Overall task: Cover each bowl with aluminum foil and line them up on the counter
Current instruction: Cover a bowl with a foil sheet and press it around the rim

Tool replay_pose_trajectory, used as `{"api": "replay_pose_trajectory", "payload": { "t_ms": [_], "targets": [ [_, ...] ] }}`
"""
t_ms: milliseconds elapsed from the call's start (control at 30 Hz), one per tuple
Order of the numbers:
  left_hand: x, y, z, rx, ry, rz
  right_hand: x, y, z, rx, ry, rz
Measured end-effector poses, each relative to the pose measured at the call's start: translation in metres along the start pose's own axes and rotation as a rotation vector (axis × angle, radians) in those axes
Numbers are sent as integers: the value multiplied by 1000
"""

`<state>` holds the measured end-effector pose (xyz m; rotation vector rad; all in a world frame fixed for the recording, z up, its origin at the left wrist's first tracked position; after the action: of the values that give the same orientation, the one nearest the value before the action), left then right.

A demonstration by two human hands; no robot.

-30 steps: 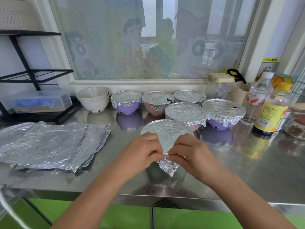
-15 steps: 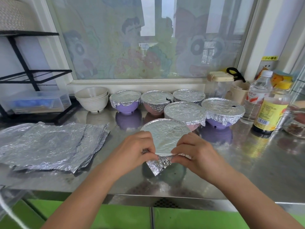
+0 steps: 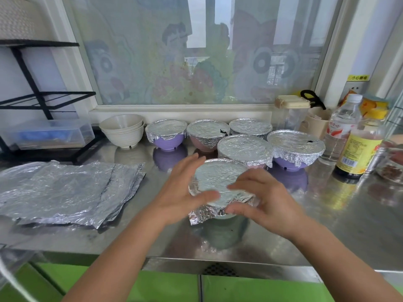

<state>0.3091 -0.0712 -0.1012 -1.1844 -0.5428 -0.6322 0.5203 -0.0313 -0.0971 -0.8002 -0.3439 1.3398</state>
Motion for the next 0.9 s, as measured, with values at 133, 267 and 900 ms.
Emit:
{"api": "replay_pose_trajectory", "payload": {
  "t_ms": [133,267,900],
  "targets": [
    [-10,14,11,112,-306,-535,35,0,12,187,581,370],
    [-17,35,14,219,-352,-751,49,25,13,277,751,529],
    [-45,29,-4,690,-536,-911,25,55,19,580,867,552]
  ]
}}
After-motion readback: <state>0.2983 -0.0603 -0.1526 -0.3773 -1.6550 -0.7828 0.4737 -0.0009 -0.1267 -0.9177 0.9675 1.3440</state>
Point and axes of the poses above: each hand's wrist, its own z-axis towards the middle knuckle, its own y-axis out of the palm, x = y × z, the point moved 3 cm from there along z, towards the middle knuckle, and after that the axes turned 10 degrees about -y, right-handed, at the moved point
